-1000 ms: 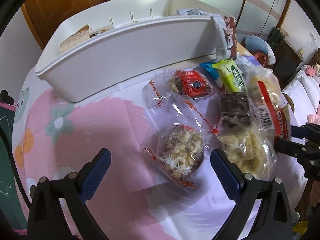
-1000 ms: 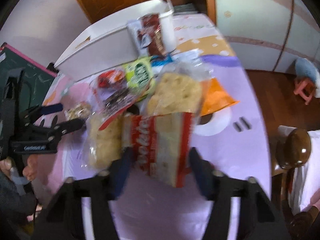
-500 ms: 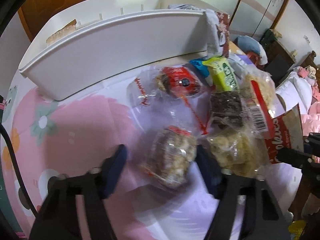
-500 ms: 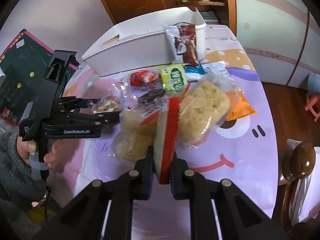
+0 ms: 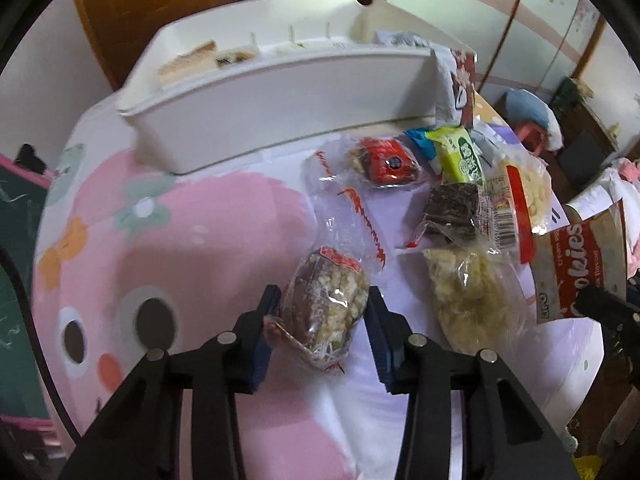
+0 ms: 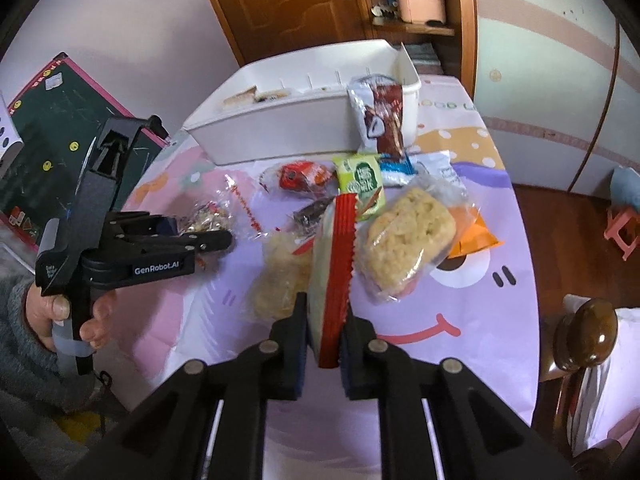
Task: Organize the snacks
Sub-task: 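Grasp the clear nut-cluster bag with the left tool while the right tool grasps the red Cookies bag, then carry both bags over the white bin and lower them inside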
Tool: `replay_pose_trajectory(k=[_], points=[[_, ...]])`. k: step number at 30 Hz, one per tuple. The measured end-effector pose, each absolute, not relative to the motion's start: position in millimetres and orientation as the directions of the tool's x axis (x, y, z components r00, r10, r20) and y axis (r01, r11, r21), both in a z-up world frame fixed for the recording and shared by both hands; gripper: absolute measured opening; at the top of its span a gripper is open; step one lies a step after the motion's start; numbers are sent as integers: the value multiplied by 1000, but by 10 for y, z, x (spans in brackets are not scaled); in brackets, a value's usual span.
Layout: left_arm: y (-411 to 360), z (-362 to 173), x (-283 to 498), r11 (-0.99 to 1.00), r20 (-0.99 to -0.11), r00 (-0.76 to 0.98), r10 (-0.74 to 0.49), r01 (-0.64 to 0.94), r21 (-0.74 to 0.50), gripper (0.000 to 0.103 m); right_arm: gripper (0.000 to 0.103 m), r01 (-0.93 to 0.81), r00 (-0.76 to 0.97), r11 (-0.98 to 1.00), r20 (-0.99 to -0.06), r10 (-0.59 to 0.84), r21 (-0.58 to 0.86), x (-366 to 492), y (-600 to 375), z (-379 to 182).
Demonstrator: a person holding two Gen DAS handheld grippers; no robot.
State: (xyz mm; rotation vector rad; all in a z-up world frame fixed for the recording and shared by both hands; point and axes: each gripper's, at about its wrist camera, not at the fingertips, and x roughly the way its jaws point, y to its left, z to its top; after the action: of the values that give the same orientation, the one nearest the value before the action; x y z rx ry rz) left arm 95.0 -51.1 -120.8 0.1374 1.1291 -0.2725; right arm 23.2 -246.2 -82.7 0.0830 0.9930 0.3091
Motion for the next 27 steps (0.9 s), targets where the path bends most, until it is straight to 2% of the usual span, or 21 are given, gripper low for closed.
replay_pose_trajectory(k=[14, 27], points=[[-190, -235, 605, 971, -815, 562, -139, 241, 0, 40, 13, -303, 616, 940, -720, 318, 157, 154, -2263, -120], [55, 489, 949, 983, -723, 688, -59, 167, 79, 41, 13, -312, 720, 945, -625, 302, 98, 688, -2107, 674]])
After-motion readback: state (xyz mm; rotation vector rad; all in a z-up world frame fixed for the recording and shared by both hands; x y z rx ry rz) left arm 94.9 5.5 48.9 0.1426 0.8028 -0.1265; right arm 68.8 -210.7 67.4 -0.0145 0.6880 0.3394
